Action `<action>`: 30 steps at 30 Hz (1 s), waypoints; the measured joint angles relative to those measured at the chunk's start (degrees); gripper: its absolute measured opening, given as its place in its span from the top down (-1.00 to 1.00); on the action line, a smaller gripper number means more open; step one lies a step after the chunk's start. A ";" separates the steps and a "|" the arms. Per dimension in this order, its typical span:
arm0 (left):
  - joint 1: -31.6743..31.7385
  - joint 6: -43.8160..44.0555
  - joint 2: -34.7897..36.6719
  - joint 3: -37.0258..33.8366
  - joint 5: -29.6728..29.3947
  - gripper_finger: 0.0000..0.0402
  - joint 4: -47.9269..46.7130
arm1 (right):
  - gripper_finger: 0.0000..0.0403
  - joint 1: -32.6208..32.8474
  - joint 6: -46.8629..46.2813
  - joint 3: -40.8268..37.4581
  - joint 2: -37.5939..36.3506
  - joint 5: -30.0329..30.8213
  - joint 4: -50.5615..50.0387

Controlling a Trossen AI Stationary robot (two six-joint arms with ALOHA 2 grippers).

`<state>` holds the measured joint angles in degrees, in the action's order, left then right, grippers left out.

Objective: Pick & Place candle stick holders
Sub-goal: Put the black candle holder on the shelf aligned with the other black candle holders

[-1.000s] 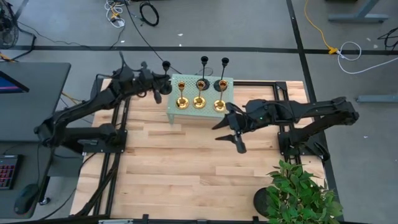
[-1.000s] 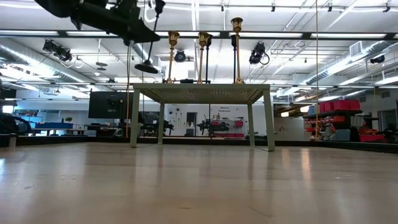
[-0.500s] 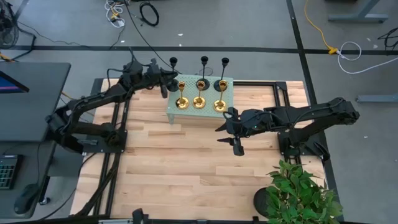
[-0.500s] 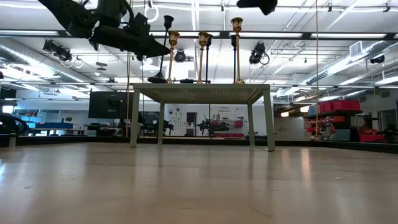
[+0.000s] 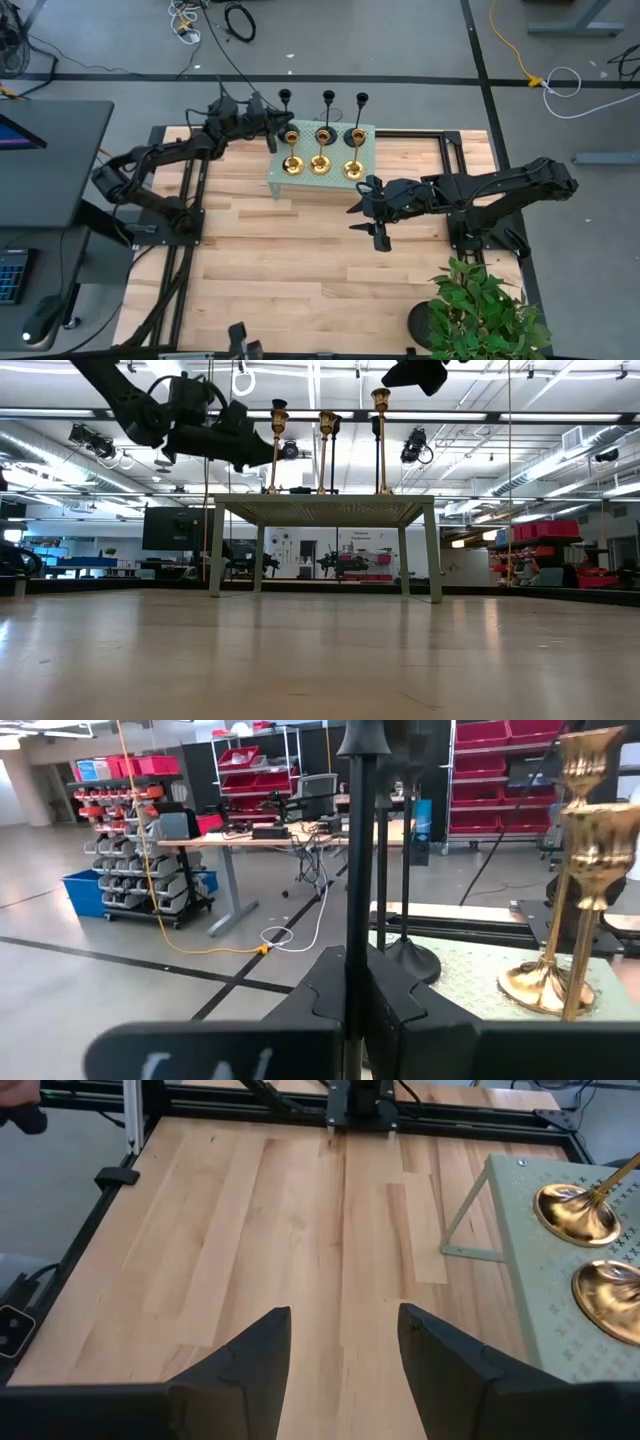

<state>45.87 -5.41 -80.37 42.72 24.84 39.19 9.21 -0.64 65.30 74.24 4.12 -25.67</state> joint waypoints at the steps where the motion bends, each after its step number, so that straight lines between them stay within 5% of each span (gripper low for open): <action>1: -0.02 -0.06 -0.64 0.00 0.00 0.94 0.78 | 0.08 0.00 0.02 0.02 0.00 0.00 0.00; 13: -0.02 2.18 -6.86 0.02 1.25 0.94 9.85 | 0.08 0.00 0.85 0.02 0.00 3.34 0.27; 30: -0.06 2.28 -7.93 0.02 1.30 0.87 10.34 | 0.08 -0.02 1.11 0.02 0.00 4.48 0.44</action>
<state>45.80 -3.13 -88.29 42.74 26.14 49.53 9.19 0.47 65.32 74.24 8.60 -25.23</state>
